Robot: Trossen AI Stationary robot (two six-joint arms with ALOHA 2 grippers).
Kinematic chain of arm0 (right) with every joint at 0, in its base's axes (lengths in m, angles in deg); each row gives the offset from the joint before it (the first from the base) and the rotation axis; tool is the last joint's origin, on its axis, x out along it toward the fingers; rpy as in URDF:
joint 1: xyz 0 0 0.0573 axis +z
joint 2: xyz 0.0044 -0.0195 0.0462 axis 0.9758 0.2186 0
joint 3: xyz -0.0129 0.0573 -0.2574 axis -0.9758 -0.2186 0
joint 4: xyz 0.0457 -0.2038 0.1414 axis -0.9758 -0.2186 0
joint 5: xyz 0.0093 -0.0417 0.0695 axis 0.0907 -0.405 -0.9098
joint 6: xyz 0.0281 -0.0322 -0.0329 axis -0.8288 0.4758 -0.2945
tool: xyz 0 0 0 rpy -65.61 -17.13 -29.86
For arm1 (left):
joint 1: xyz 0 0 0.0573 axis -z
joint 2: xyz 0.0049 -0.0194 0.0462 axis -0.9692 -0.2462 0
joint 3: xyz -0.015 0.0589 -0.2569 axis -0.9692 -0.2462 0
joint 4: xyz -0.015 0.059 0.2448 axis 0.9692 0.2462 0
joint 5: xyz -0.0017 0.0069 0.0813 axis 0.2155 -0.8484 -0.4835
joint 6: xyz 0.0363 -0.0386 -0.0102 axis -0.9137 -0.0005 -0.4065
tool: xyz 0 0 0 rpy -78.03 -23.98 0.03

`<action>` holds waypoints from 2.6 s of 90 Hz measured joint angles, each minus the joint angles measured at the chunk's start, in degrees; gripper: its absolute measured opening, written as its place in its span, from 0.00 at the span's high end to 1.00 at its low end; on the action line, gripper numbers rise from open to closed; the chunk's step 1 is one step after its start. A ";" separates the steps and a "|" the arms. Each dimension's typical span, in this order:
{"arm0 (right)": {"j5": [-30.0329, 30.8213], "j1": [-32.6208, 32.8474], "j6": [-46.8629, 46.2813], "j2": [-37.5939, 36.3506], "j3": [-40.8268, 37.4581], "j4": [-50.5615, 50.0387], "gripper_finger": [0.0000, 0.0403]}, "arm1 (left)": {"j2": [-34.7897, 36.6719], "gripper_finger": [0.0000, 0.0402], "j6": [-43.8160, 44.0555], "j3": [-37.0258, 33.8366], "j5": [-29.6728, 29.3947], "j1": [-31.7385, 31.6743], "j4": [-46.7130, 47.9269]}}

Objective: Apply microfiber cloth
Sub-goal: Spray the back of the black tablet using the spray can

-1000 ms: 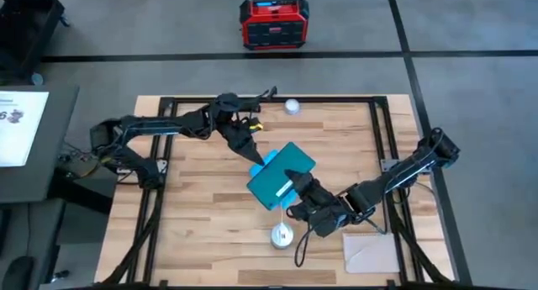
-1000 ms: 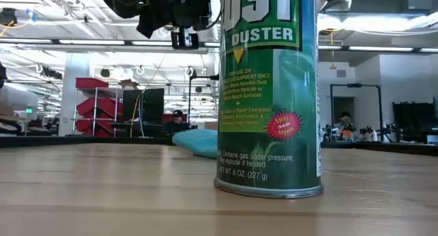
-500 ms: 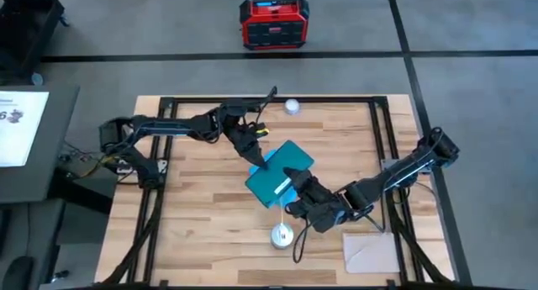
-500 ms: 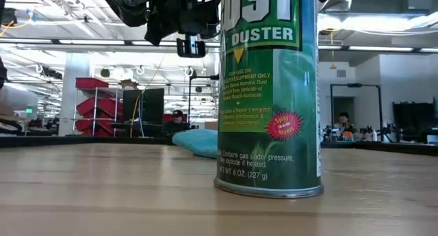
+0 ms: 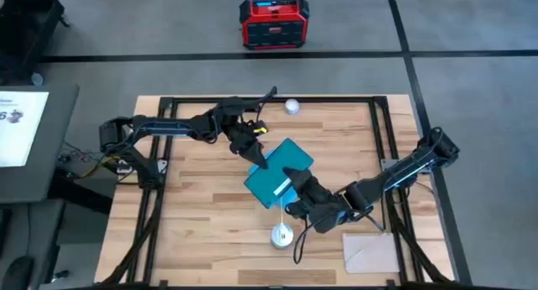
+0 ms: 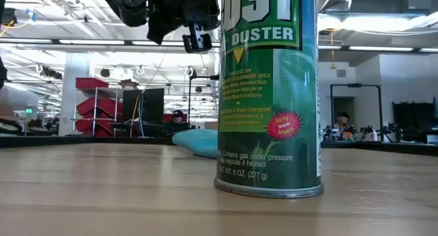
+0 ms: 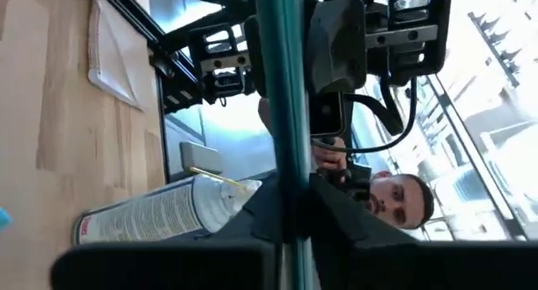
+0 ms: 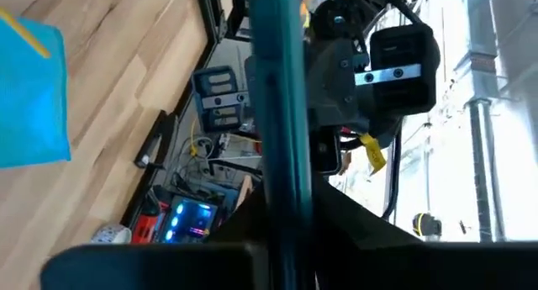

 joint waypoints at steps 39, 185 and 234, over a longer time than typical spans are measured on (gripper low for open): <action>-2.34 -1.01 0.55 -0.06 0.02 0.63 0.97 | 0.00 0.95 -3.97 -0.07 1.16 1.06 -0.09; 10.80 1.94 -14.66 -0.07 0.02 -6.05 0.57 | -1.60 0.99 -18.81 0.26 1.55 -3.13 -0.63; 14.80 9.33 -44.15 -8.40 0.02 -20.83 0.58 | 1.37 0.99 -37.09 0.13 -2.73 -7.71 1.90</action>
